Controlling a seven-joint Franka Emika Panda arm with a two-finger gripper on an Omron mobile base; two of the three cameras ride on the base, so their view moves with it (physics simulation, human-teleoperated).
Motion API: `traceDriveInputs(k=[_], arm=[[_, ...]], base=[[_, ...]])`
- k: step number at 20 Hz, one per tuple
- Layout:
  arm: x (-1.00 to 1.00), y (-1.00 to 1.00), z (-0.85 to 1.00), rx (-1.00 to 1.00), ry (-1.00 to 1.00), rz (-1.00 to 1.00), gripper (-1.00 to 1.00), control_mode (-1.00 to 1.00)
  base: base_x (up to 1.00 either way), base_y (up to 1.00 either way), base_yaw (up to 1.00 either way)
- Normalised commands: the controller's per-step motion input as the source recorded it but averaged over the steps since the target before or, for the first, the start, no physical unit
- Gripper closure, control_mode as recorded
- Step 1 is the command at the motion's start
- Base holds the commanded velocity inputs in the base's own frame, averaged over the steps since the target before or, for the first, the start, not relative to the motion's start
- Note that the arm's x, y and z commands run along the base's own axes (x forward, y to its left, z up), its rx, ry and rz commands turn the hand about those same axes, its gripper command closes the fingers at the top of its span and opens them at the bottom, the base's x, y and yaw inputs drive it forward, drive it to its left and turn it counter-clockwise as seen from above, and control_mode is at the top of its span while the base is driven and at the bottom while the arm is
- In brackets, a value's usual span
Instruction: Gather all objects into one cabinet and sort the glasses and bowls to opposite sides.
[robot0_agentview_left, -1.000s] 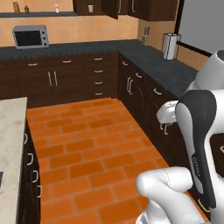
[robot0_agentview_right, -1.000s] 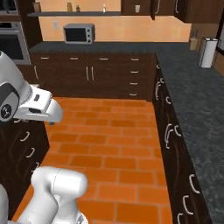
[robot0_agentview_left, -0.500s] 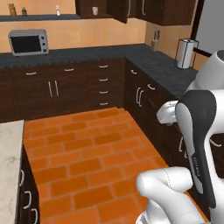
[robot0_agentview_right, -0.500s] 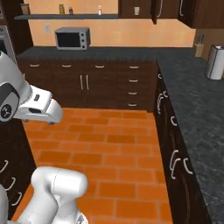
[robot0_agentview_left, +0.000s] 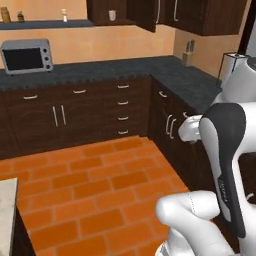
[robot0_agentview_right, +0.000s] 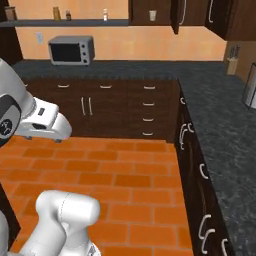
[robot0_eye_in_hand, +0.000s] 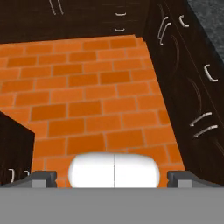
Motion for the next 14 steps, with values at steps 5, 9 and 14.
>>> traceDriveInputs(k=[5, 9, 14], arm=[[0.00, 0.00, 0.00, 0.00, 0.00, 0.00, -1.00, 1.00], [0.00, 0.00, 0.00, 0.00, 0.00, 0.00, -1.00, 1.00], [0.00, 0.00, 0.00, 0.00, 0.00, 0.00, -1.00, 1.00]], base=[[1.00, -0.39, -0.05], [1.00, -0.16, 0.00], [1.00, -0.13, 0.00]])
